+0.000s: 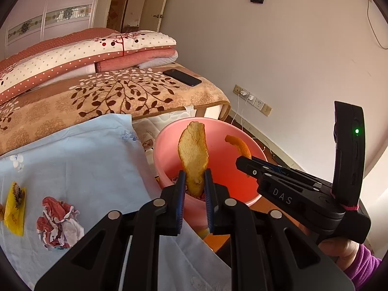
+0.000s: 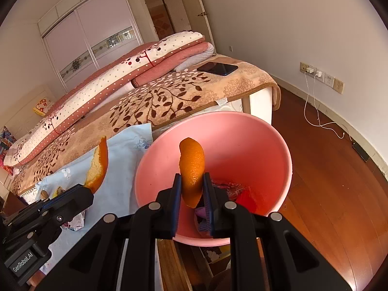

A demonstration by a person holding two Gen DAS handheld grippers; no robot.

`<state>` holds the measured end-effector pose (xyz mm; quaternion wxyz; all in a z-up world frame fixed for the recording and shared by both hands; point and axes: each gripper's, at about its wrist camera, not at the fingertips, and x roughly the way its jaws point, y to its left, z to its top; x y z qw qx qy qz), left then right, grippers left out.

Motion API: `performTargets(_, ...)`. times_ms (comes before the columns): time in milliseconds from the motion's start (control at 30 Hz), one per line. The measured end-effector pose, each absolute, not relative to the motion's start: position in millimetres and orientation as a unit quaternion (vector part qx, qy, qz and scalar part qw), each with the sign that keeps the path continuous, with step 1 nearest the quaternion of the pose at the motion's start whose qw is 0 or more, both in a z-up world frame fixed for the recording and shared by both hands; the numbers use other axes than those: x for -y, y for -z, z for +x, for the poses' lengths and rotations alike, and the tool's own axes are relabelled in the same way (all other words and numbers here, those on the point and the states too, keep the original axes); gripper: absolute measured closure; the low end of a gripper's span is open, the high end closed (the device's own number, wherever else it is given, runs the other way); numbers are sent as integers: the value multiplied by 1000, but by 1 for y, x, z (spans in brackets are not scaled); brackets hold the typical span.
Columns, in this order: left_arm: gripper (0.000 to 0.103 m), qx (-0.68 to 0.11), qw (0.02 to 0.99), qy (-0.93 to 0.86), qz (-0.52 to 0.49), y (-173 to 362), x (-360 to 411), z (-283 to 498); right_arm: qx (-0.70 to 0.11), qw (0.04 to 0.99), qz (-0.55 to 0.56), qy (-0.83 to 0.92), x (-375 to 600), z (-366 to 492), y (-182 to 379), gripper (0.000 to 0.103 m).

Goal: Collect trash
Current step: 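Carry the bread crust and orange peel over the pink bucket and open both tools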

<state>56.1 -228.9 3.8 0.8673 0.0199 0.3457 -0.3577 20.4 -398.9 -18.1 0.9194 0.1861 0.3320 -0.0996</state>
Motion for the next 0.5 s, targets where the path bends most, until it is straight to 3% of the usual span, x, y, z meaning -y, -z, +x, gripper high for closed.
performTargets(500,88,-373,854,361,43,28,273,72,-350,905,209,119,433,33,46,86)
